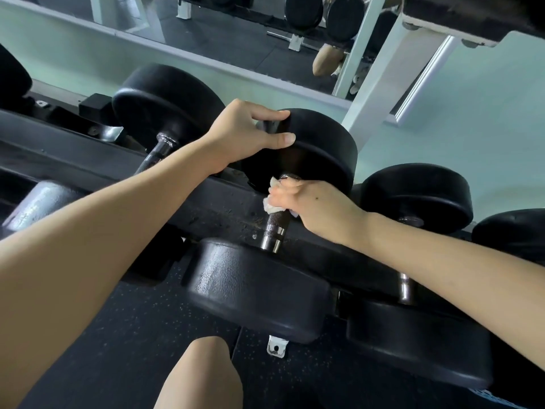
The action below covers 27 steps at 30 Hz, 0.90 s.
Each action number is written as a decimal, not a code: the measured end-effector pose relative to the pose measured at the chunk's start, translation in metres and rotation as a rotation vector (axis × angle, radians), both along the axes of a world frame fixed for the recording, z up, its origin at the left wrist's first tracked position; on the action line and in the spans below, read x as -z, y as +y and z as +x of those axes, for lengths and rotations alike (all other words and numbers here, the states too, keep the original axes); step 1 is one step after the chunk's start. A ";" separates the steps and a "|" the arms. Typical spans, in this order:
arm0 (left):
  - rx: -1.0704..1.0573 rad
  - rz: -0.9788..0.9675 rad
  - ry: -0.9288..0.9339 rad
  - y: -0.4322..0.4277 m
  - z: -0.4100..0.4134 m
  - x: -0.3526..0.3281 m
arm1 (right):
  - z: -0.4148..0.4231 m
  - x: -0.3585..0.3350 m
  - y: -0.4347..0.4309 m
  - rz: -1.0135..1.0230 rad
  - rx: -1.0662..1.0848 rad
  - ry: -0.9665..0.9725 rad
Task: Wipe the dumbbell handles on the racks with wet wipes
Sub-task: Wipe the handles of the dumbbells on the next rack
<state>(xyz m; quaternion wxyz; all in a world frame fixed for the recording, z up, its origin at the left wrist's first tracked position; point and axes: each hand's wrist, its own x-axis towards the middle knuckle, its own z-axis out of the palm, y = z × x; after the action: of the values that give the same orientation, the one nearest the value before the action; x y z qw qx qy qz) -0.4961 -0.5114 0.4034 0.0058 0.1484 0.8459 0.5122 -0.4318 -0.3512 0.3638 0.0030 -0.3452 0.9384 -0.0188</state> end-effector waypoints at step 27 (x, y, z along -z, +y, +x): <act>-0.008 -0.032 0.000 0.001 0.000 0.001 | -0.038 -0.014 -0.012 0.311 -0.098 -0.344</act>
<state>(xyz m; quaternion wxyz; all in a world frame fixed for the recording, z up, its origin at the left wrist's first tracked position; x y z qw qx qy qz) -0.4957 -0.5103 0.4025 0.0060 0.1451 0.8545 0.4987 -0.4697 -0.3628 0.3776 0.2171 -0.3772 0.8978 0.0676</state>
